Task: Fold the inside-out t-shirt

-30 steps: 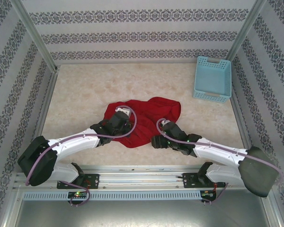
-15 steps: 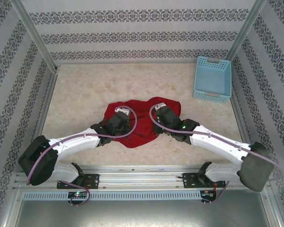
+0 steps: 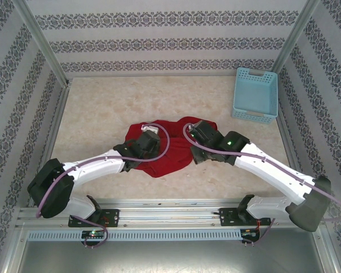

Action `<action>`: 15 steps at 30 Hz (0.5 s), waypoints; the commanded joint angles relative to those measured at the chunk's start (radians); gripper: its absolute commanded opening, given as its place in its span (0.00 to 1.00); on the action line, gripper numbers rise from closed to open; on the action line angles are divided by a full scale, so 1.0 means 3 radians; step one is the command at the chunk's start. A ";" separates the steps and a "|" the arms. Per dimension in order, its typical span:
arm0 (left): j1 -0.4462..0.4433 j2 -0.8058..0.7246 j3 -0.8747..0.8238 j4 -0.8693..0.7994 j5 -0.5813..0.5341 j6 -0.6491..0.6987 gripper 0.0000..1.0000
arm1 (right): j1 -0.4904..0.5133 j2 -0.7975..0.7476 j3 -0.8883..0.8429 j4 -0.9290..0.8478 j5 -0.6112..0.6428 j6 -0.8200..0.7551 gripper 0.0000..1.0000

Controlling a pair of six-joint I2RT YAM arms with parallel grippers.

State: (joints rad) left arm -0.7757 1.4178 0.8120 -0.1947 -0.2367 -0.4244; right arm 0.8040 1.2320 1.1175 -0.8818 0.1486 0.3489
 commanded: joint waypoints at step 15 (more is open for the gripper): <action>-0.0078 0.0204 0.0000 -0.0116 0.0019 0.0004 0.00 | -0.0778 0.2385 0.1518 0.0667 0.0021 -0.0192 0.28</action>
State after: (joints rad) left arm -0.7929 1.4574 0.8093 -0.1951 -0.2119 -0.4221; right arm 0.5716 1.9484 1.5108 -0.6716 0.0700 0.3111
